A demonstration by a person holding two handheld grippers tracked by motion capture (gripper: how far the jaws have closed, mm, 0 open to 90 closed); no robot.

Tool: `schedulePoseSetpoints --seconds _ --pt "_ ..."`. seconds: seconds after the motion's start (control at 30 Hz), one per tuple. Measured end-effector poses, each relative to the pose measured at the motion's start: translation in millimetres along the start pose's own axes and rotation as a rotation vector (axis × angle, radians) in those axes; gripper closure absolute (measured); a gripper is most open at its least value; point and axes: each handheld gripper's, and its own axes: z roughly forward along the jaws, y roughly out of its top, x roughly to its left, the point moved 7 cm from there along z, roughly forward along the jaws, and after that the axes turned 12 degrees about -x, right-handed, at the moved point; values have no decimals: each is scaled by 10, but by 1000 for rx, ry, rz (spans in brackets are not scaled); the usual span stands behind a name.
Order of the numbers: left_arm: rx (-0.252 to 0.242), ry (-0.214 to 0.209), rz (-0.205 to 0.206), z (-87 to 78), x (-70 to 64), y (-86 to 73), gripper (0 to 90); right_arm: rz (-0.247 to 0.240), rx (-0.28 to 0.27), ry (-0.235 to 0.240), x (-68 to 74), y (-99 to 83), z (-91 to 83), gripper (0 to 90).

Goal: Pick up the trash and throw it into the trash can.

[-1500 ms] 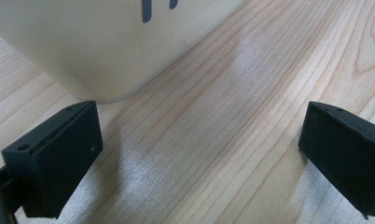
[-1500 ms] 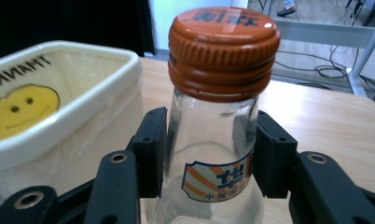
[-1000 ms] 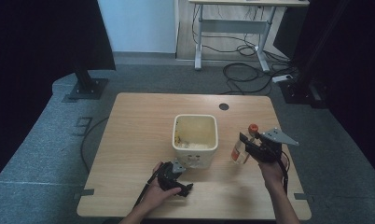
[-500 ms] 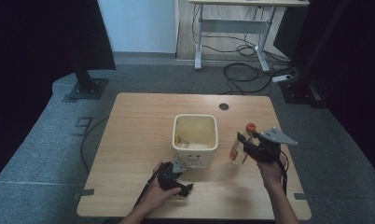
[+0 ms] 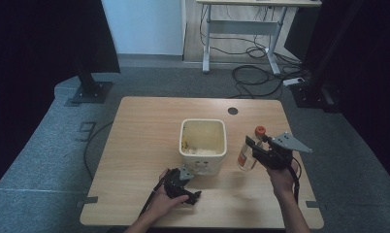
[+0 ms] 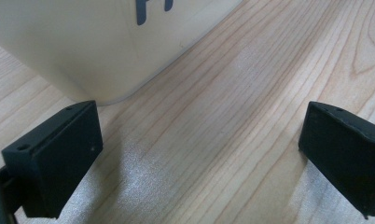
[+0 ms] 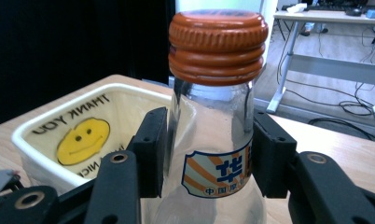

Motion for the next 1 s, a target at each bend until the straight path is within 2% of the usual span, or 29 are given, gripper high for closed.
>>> schedulePoseSetpoints --seconds 0.47,0.57,0.73,1.0 --pt "0 0 0 0 0 0 0 -3 -43 25 147 171 51 525" --pt "0 1 -2 0 -2 0 0 11 -61 27 175 219 78 525" --pt "2 0 0 -2 -2 -1 0 -19 -62 39 284 342 132 525" --pt "1 1 0 0 -3 -1 0 -26 -98 17 332 556 141 526"
